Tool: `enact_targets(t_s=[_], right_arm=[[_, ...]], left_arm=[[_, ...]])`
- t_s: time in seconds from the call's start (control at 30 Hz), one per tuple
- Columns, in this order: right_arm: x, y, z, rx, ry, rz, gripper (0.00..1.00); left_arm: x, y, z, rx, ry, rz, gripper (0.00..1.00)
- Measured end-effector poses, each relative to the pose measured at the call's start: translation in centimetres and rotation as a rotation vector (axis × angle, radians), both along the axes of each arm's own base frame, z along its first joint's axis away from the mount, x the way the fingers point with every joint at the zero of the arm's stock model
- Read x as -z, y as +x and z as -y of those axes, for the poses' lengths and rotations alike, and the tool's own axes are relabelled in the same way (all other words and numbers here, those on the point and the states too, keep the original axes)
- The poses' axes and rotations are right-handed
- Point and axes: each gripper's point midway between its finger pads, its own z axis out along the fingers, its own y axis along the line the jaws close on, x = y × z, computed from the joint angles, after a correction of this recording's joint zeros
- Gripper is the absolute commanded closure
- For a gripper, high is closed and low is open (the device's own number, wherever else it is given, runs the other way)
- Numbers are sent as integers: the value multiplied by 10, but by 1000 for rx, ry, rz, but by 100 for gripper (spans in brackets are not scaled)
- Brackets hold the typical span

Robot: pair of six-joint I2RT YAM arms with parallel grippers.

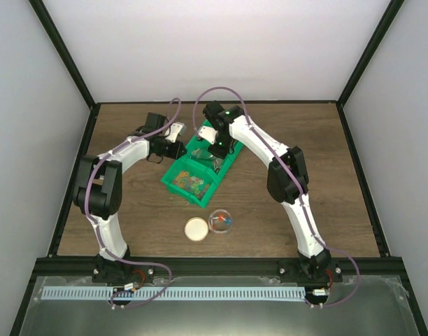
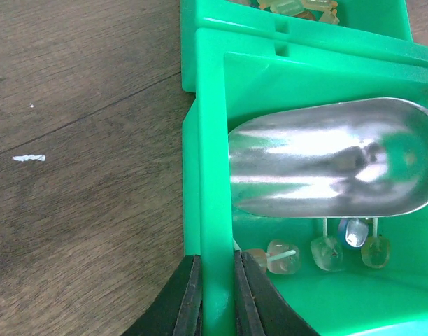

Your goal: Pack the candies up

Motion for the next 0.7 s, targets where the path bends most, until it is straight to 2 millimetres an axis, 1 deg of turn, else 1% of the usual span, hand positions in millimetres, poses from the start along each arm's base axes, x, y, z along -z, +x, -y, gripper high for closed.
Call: enact_targets(t_s=[0.13, 0.23, 0.47, 0.63, 0.7], right_arm=[[1, -2, -4, 10, 44, -37, 99], [7, -2, -15, 17, 114, -71, 99], [13, -1, -12, 64, 241, -135, 99], [23, -15, -11, 46, 342, -114, 99], [26, -15, -8, 45, 388, -100, 99]], left_arm=[[0, 0, 0, 0, -2, -2, 95], [1, -1, 2, 3, -6, -3, 96], [0, -1, 2, 4, -6, -3, 96], [1, 0, 2, 7, -5, -5, 96], [1, -1, 3, 13, -12, -10, 96]])
